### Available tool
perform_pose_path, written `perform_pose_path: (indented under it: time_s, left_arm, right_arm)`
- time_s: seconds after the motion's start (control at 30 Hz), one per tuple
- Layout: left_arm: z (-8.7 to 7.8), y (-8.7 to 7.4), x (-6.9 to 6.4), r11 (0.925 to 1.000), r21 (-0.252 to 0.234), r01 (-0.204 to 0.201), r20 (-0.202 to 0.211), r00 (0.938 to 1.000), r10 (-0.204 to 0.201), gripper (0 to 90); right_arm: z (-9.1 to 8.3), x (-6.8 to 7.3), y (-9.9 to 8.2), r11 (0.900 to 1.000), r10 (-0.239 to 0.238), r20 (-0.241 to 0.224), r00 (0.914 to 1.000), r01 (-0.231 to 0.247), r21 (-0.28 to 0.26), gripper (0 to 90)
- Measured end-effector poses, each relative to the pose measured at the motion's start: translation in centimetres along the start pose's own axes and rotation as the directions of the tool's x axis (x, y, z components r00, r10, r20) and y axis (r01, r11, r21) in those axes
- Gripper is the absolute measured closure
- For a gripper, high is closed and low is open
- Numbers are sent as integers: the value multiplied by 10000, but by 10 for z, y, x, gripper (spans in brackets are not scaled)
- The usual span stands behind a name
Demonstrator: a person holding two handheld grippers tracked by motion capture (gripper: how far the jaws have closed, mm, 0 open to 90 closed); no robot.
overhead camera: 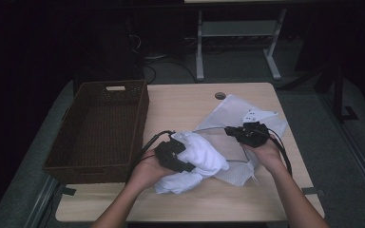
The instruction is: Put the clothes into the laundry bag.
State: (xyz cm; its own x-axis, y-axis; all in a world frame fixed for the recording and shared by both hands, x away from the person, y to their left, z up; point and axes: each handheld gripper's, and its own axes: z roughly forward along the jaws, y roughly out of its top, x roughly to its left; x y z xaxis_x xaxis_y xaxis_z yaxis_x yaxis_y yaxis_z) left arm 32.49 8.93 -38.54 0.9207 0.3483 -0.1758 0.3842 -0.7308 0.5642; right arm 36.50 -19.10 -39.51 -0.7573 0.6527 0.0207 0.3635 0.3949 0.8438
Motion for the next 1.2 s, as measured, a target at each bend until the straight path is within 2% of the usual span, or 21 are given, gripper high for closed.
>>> perform_pose_path:
  time_s: [0.07,0.1,0.3,0.53,0.7,0.8,0.87,1.0,1.13,1.2]
  left_arm:
    - [6,4,-2,9999,76,-150,121,9998,149,664]
    - [10,7,-3,9992,178,-354,242,9991,350,664]
    - [27,17,-11,9959,449,-780,653,9950,750,664]
    - [46,27,-11,9930,578,-1029,907,9911,974,664]
    - [48,29,0,9955,484,-809,763,9941,771,664]
    - [43,26,11,9990,246,-381,553,9978,367,665]
    - [39,22,18,9999,109,-3,275,9996,0,666]
    - [38,17,25,9981,-108,614,-150,9980,-615,668]
    - [41,14,28,9967,-139,800,-309,9963,-804,669]
    - [44,12,29,9966,-43,824,-392,9958,-825,669]
  right_arm:
    - [-2,2,1,10000,-34,-63,10000,33,-37,880]
    - [-2,3,1,9999,-109,-86,9999,108,-69,880]
    - [-7,9,3,9996,-253,-303,9992,249,-148,880]
    - [-8,17,2,9990,-445,-581,9973,441,-85,880]
    - [-9,21,1,9986,-532,-701,9961,532,-15,881]
    - [-9,22,0,9985,-551,-745,9957,554,19,881]
    - [-9,23,0,9984,-552,-782,9954,557,38,880]
    - [-6,26,1,9980,-619,-877,9942,625,44,880]
    - [0,30,1,9981,-596,-974,9935,606,74,867]
    - [2,30,0,9983,-550,-973,9937,566,138,815]
